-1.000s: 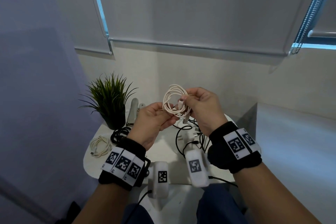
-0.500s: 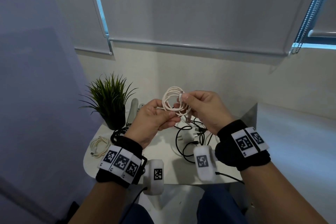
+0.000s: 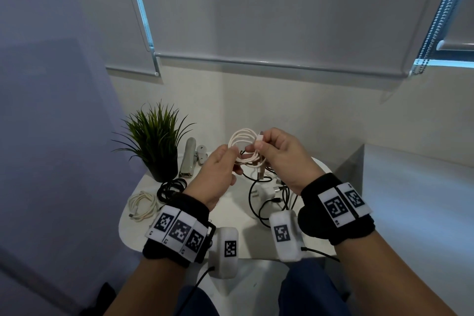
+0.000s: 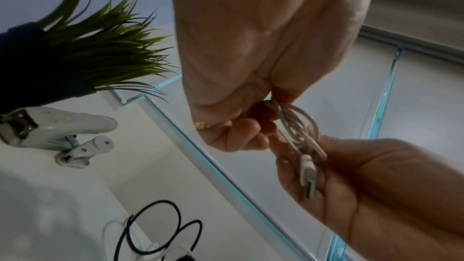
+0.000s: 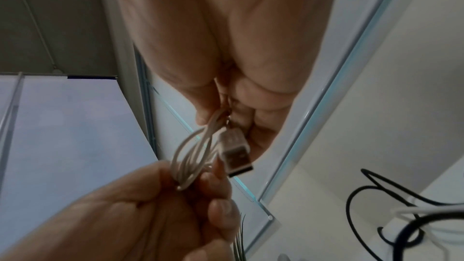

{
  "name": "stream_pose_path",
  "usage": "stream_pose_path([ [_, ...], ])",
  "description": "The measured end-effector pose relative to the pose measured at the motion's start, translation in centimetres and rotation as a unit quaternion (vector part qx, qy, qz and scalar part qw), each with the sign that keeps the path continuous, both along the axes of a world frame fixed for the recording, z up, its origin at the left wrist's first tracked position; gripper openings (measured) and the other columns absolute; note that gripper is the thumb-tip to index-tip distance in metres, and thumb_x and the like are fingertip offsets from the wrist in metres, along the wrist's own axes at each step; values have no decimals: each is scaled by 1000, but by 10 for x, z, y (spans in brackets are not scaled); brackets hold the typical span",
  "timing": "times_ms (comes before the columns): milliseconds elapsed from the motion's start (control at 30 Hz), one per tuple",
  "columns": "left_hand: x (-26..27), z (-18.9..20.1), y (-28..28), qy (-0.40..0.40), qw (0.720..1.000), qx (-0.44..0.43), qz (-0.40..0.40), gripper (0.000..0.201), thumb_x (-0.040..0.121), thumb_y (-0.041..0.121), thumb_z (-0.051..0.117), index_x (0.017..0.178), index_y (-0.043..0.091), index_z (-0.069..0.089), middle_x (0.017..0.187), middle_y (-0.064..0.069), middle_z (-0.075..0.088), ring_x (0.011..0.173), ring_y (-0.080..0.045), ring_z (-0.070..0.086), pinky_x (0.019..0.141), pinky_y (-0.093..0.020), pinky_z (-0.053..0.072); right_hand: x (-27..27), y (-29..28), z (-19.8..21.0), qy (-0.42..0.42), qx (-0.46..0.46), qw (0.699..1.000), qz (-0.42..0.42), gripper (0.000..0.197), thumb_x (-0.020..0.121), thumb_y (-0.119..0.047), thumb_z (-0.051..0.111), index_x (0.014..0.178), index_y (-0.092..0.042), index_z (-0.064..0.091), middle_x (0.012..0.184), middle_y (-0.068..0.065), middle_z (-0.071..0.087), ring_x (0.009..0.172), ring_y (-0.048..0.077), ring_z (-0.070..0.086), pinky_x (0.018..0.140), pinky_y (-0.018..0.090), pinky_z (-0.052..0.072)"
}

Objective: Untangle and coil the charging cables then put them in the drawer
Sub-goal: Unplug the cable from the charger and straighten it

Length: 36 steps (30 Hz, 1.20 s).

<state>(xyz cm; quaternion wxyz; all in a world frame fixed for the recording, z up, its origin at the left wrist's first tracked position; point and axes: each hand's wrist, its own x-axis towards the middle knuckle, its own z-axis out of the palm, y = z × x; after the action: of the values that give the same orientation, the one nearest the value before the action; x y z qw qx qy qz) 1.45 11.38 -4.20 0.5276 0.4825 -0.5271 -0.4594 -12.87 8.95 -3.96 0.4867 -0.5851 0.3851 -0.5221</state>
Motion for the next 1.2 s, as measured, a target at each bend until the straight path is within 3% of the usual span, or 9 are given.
stream_pose_path([
  [233,4,-14,-4,-96,995,-23,-10,17,97,18,42,88,15,56,80,6,59,73,-11,53,63,-25,39,3,3,1,-9,40,999,-19,13,100,-10,40,88,-15,42,88,14,69,81,47,64,51,32,44],
  [367,5,-14,-8,-9,1000,-6,-19,28,92,1,49,114,17,54,90,6,66,72,-1,58,58,-15,42,2,1,0,49,5,999,-13,16,99,-10,43,85,-17,43,79,19,60,62,27,54,49,32,42],
  [500,6,-8,-11,36,998,-4,-52,23,93,-3,48,111,7,59,93,-7,68,83,-17,61,76,-27,50,3,8,2,58,11,998,8,17,99,-7,41,86,-17,44,62,-5,64,62,23,54,56,34,40],
  [667,4,-16,-14,-85,996,-39,-7,18,92,18,53,105,7,61,97,-8,70,96,-25,65,91,-39,50,6,11,6,-27,51,998,13,17,100,-6,37,88,-16,42,69,5,58,58,14,61,50,23,47],
  [800,-1,-13,-11,-277,952,-104,74,17,98,23,45,98,7,53,79,6,53,82,-20,54,65,-24,35,10,11,4,-23,58,998,3,16,101,-7,35,89,-16,41,71,4,53,54,11,57,50,23,45],
  [867,-5,-9,-6,-259,948,-143,117,17,93,14,54,108,10,48,90,6,51,88,-20,56,72,-25,42,11,10,3,-12,53,999,-3,16,101,-7,35,89,-16,41,72,4,51,53,11,54,51,24,44],
  [933,-6,-7,-5,-250,940,-175,154,42,86,9,60,125,13,45,103,4,52,96,-19,56,84,-32,48,12,10,2,-15,55,998,-11,15,101,-7,34,90,-16,40,72,4,51,54,12,54,51,25,43],
  [1067,-7,-4,0,-462,846,-204,170,44,96,15,46,140,10,42,122,-10,60,110,-22,45,91,-24,28,15,12,3,-27,66,997,-5,13,101,-9,35,92,-16,41,72,3,54,56,13,57,53,28,41],
  [1200,-8,-2,-2,-528,810,-191,166,44,100,16,38,143,8,36,114,-12,61,106,-26,51,92,-29,29,15,13,3,-12,56,998,0,13,101,-9,35,92,-17,41,73,1,60,55,10,60,53,30,41],
])
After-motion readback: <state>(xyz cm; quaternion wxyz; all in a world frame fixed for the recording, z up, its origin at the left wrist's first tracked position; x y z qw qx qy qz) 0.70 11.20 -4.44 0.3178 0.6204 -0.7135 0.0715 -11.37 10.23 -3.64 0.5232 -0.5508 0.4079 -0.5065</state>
